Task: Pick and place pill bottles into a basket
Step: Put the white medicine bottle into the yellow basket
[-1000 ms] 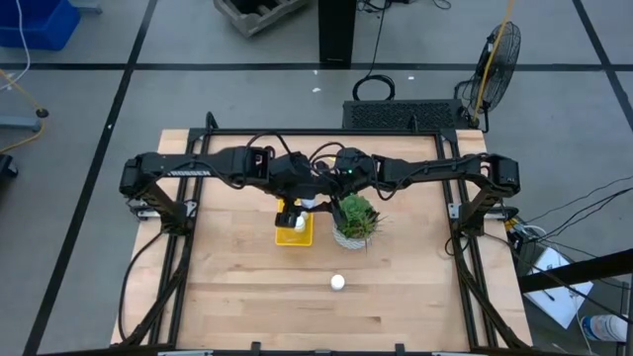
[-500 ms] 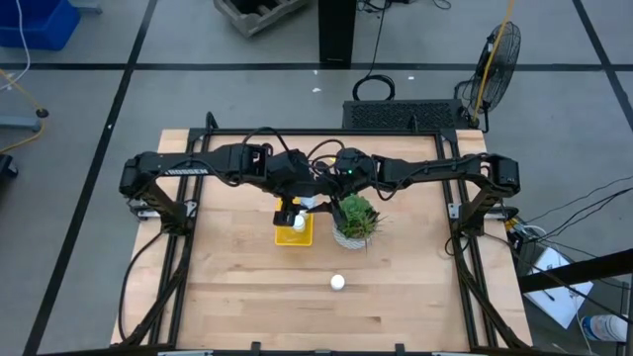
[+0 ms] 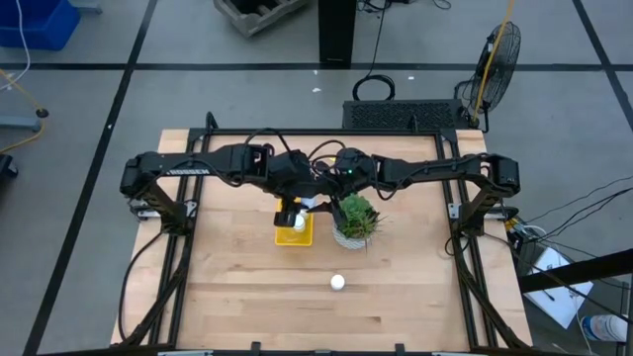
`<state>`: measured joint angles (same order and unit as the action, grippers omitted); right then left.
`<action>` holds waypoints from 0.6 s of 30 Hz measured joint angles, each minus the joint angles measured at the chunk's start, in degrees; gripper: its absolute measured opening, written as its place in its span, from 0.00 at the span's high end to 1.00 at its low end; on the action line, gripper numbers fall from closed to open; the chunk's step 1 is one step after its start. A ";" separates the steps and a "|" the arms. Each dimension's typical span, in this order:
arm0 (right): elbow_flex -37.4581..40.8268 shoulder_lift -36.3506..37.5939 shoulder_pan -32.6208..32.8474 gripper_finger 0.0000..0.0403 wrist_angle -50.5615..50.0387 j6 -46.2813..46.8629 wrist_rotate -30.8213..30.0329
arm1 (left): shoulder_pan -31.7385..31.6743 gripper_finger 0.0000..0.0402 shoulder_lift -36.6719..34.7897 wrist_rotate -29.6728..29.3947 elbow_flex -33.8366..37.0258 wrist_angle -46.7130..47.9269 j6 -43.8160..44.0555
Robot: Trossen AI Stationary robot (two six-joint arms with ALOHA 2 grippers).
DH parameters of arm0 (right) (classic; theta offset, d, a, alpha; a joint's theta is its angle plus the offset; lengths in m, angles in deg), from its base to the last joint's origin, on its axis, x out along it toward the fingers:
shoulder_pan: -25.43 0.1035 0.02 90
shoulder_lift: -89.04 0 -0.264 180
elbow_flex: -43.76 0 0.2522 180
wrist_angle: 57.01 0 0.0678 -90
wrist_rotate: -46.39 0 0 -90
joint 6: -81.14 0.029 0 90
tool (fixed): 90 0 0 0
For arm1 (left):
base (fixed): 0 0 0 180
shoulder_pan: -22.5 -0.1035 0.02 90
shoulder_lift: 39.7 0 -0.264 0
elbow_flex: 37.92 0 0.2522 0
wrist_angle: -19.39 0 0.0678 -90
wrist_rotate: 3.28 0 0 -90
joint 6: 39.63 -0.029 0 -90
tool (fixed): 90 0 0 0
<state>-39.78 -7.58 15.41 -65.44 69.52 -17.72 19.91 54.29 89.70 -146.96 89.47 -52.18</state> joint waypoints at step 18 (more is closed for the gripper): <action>0.02 0.00 0.02 0.49 0.04 0.02 -0.08 | 0.06 0.60 -0.02 1.07 0.00 -0.41 -0.96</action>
<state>-39.75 -7.58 15.43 -65.40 69.55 -17.81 19.97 54.27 90.77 -146.96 89.06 -53.14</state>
